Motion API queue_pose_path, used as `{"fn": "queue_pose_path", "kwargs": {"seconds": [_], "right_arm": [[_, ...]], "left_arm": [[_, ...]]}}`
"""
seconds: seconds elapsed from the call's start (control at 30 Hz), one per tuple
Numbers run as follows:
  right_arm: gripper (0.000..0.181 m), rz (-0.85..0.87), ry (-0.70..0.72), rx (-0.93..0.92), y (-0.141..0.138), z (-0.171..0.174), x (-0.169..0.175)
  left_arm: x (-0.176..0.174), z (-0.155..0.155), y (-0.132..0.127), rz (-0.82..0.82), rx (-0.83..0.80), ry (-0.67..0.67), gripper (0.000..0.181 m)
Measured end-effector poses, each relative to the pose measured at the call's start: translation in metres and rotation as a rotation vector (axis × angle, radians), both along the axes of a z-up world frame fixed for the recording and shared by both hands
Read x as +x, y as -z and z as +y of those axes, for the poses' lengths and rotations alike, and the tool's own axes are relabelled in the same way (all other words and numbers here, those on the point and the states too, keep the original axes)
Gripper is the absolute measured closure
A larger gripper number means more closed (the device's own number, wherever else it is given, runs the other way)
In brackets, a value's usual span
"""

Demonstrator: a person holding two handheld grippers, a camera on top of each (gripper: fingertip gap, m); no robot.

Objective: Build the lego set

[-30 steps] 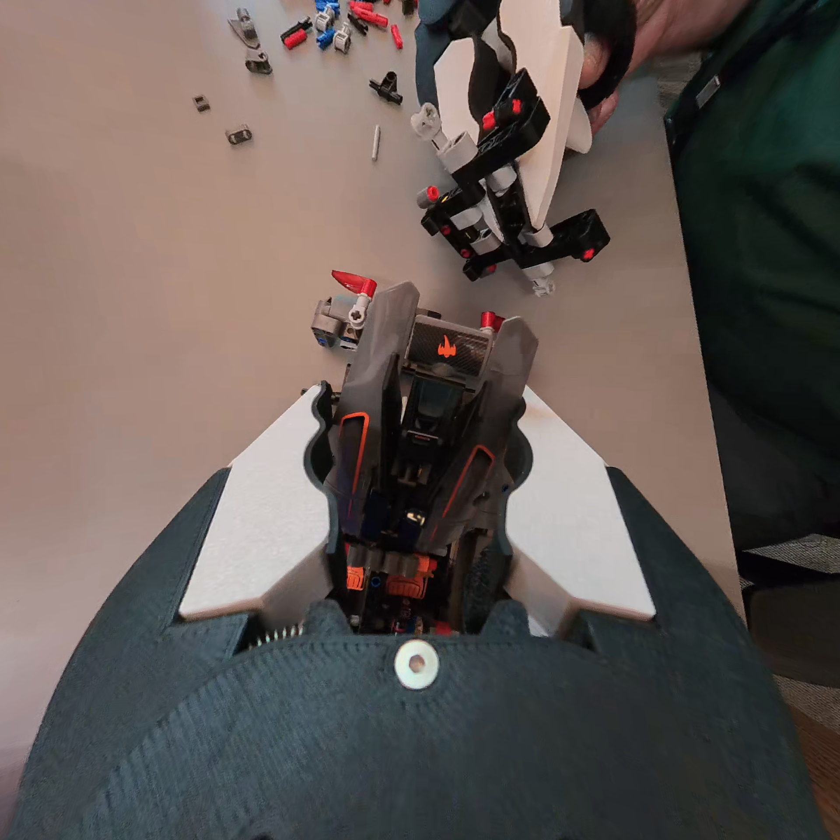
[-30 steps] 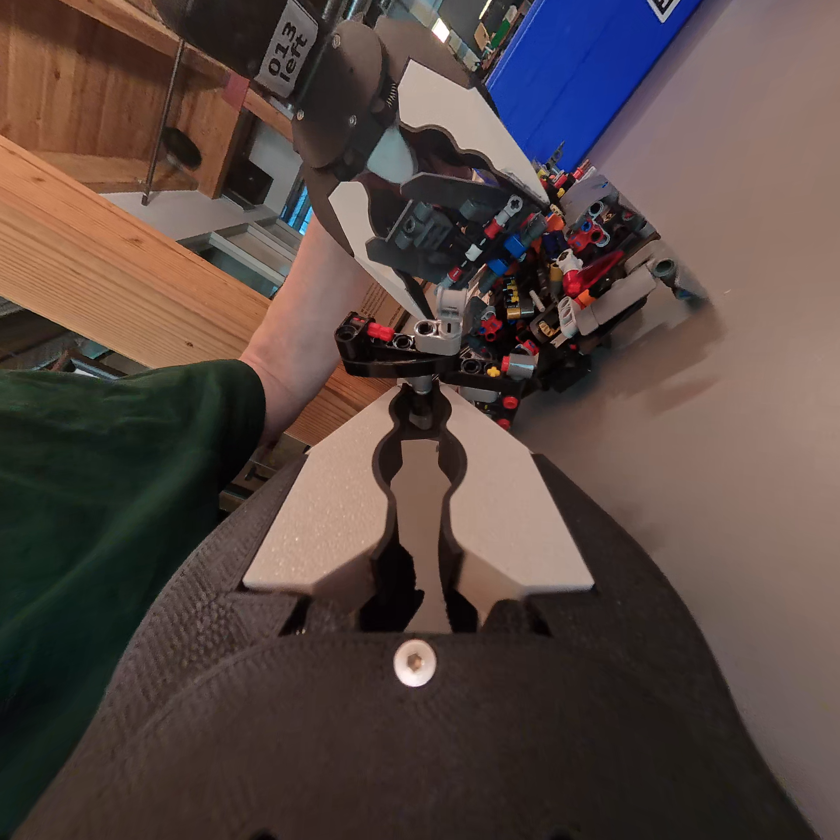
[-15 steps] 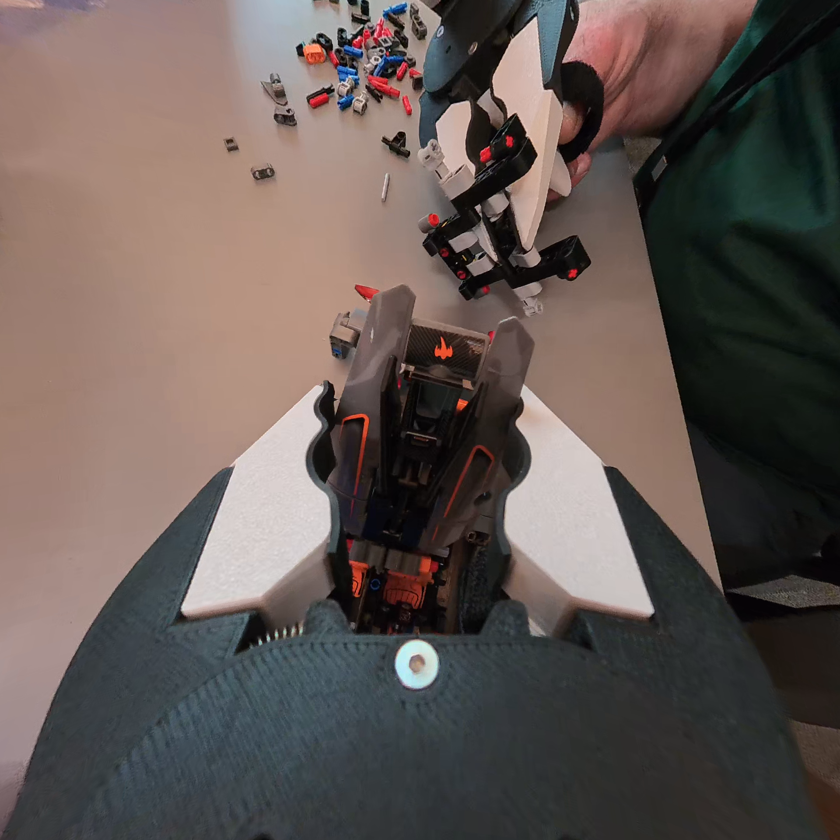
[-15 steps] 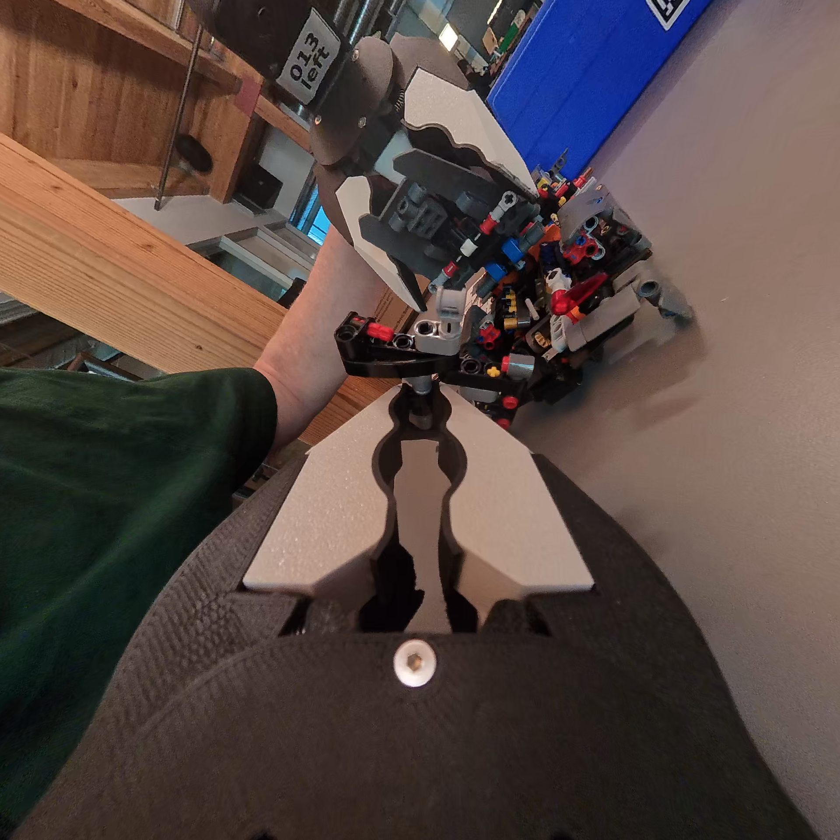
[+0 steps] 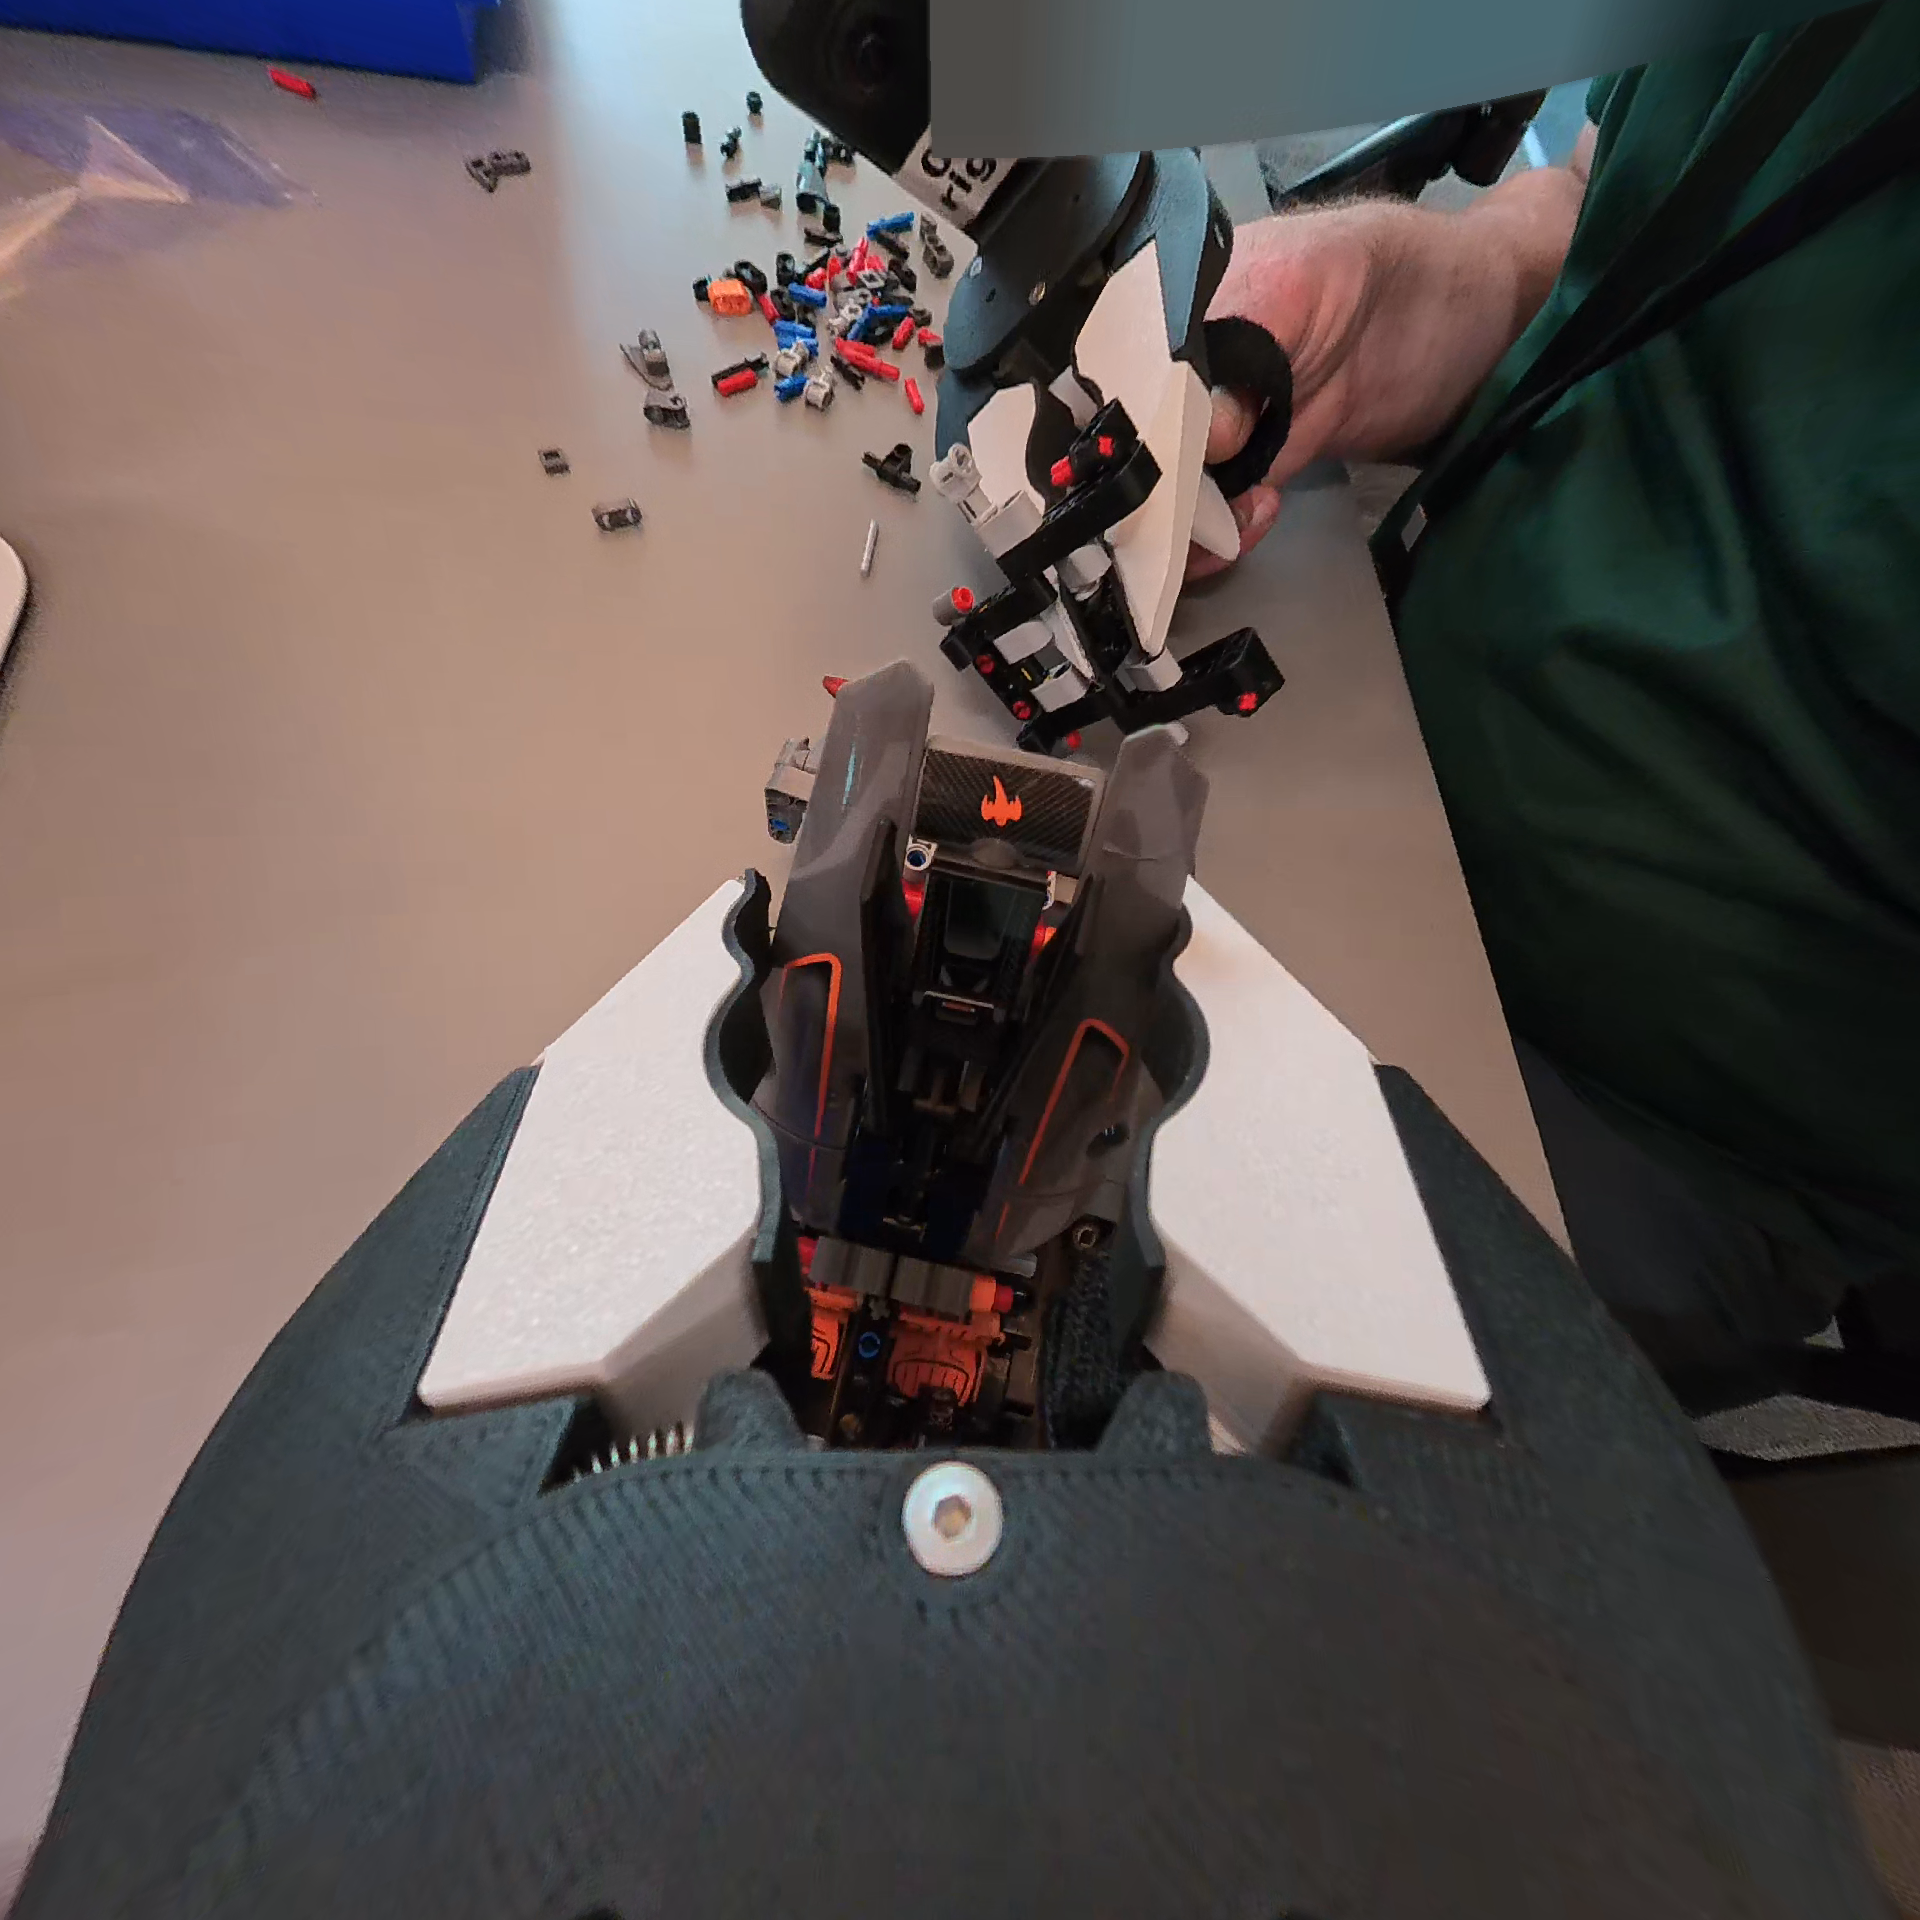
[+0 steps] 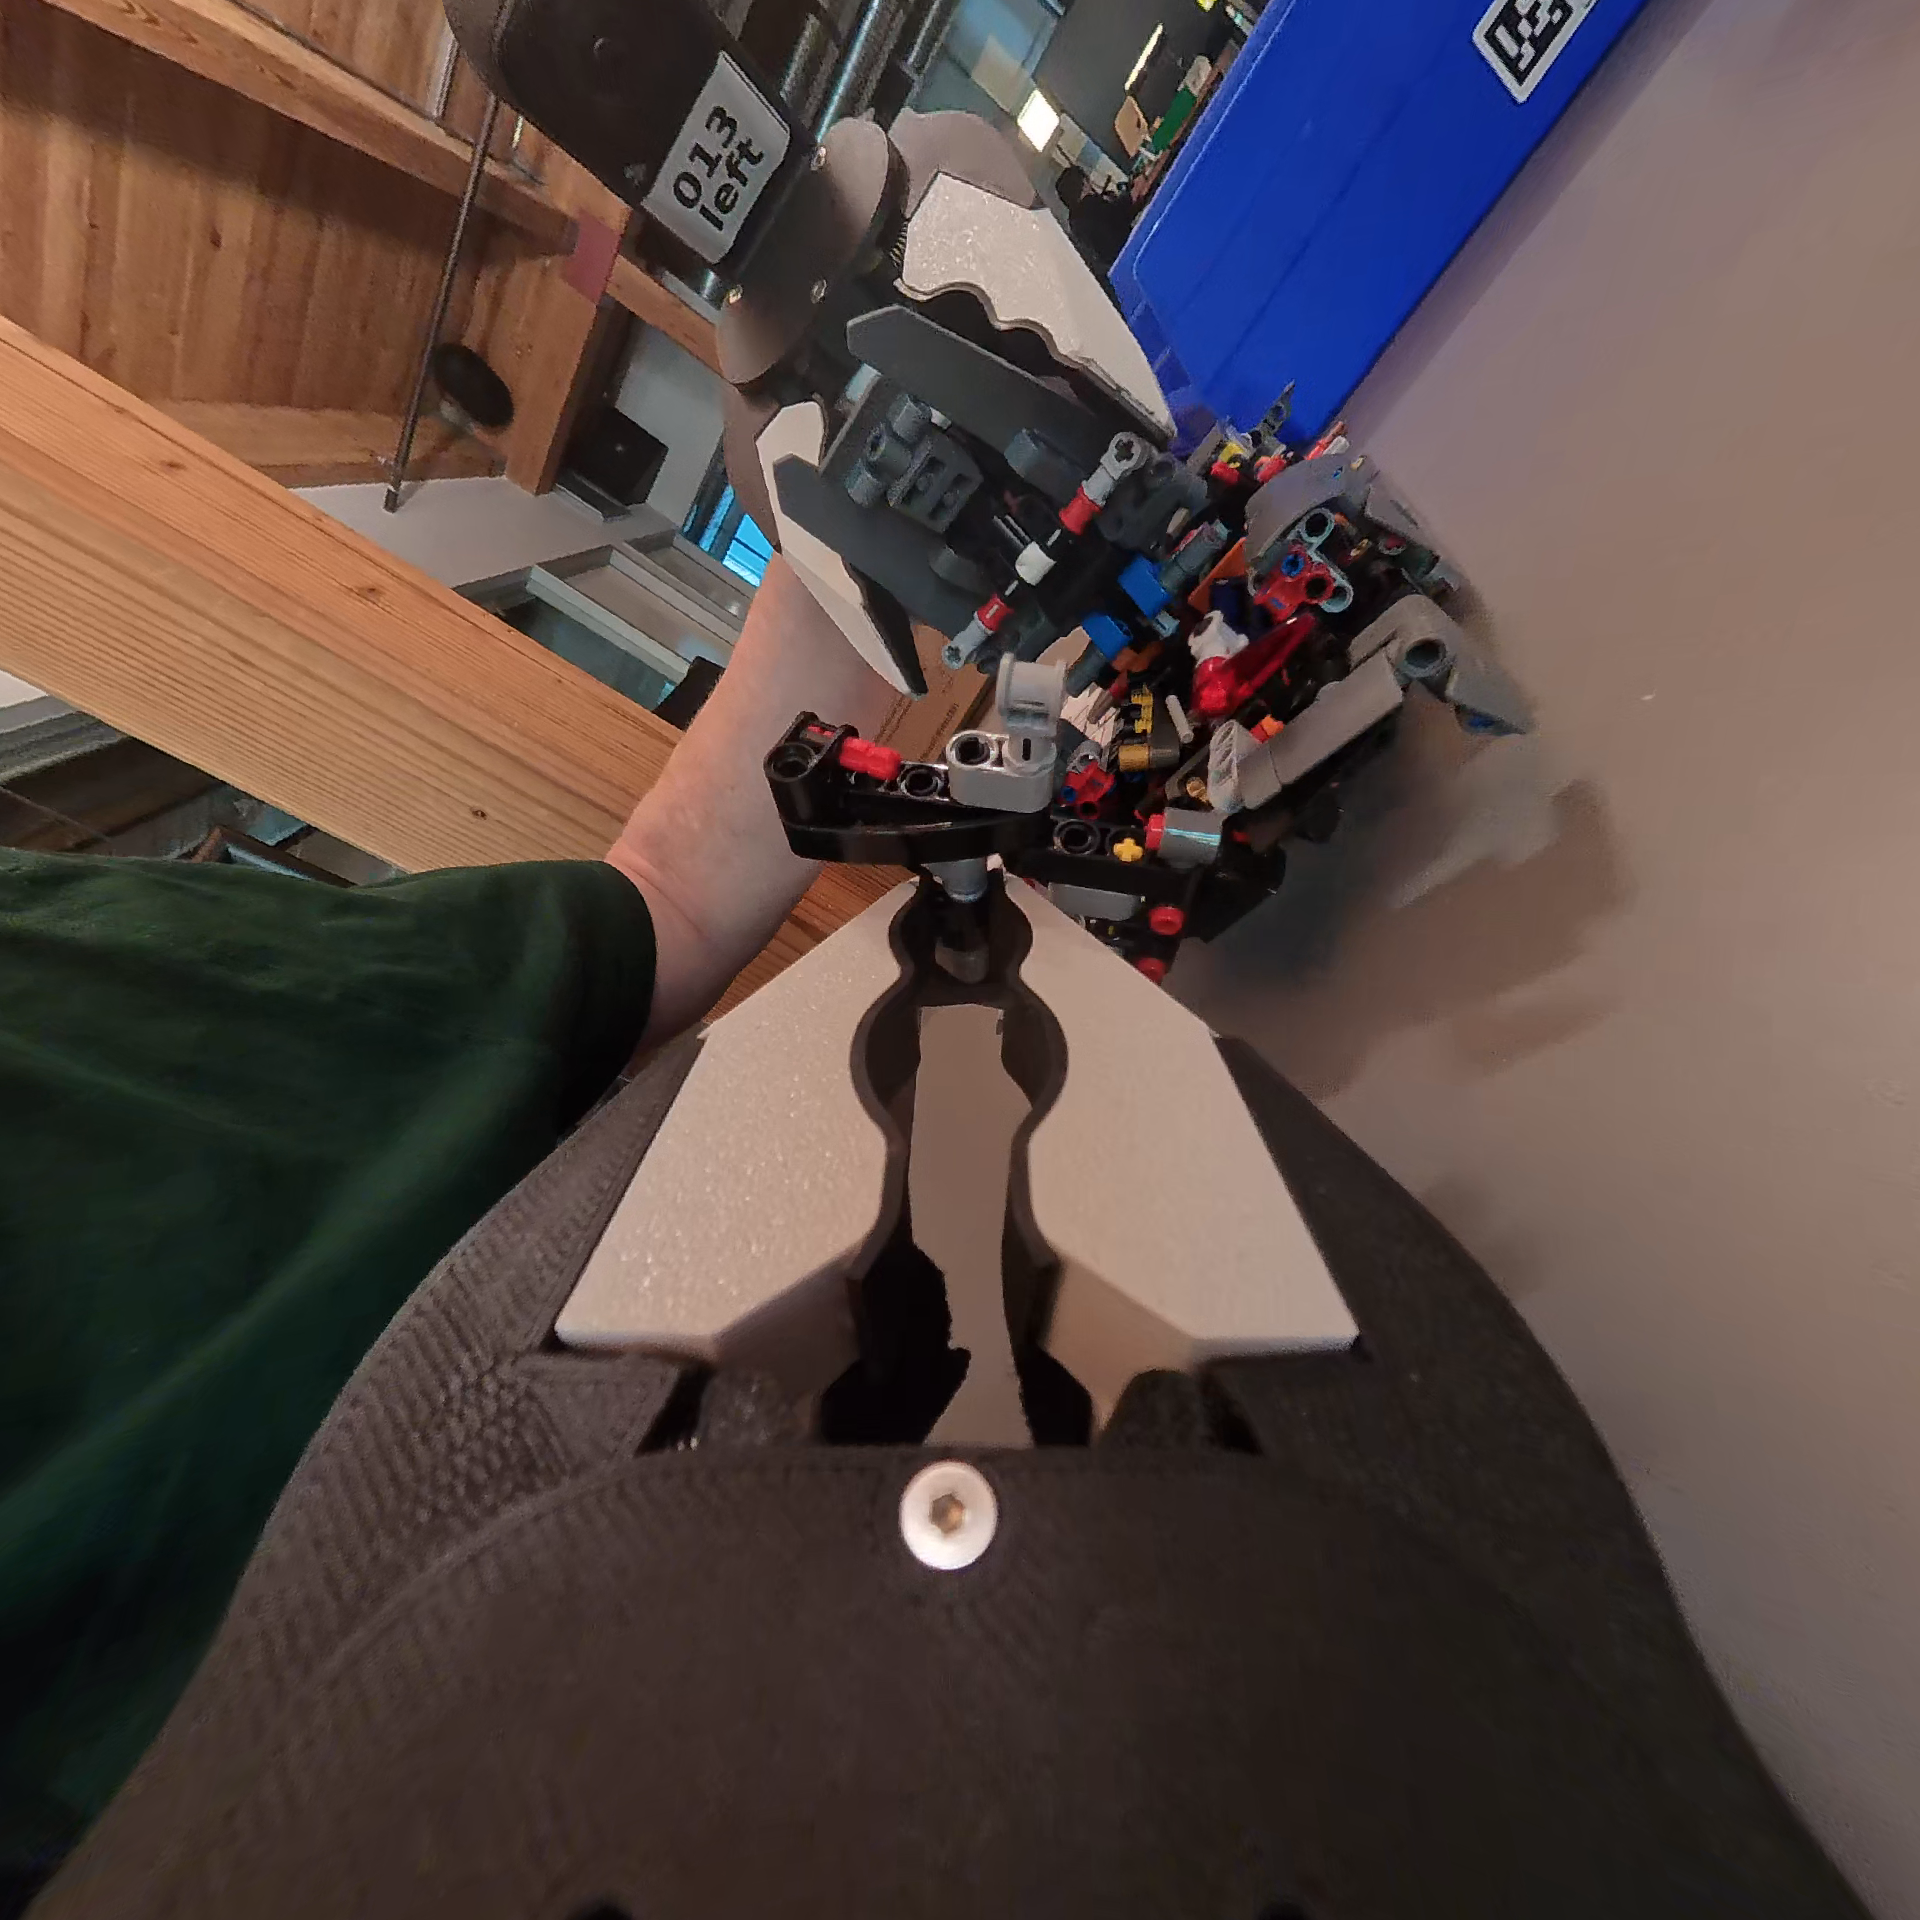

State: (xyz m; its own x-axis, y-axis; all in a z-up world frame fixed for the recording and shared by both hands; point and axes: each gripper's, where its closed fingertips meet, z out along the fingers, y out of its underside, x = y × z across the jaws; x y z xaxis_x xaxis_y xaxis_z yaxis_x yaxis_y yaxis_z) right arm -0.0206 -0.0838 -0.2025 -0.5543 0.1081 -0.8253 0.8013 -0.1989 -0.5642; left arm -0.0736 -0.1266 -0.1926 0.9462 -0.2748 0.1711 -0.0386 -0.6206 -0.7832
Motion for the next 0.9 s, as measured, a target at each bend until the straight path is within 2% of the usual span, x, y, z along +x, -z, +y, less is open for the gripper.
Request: {"fn": "queue_pose_path", "kwargs": {"seconds": [0.23, 0.63, 0.9], "right_arm": [[0.175, 0.003, 0.035, -0.014, -0.003, 0.011, -0.006], [0.175, -0.008, 0.113, -0.010, -0.010, 0.037, -0.017], [0.175, -0.003, 0.156, -0.053, -0.022, 0.047, -0.017]], "left_arm": [[0.001, 0.010, -0.001, 0.019, -0.005, -0.029, 0.111], [0.014, 0.054, 0.008, 0.100, -0.059, -0.081, 0.112], [0.015, 0.061, 0.007, 0.041, 0.006, -0.077, 0.112]]}}
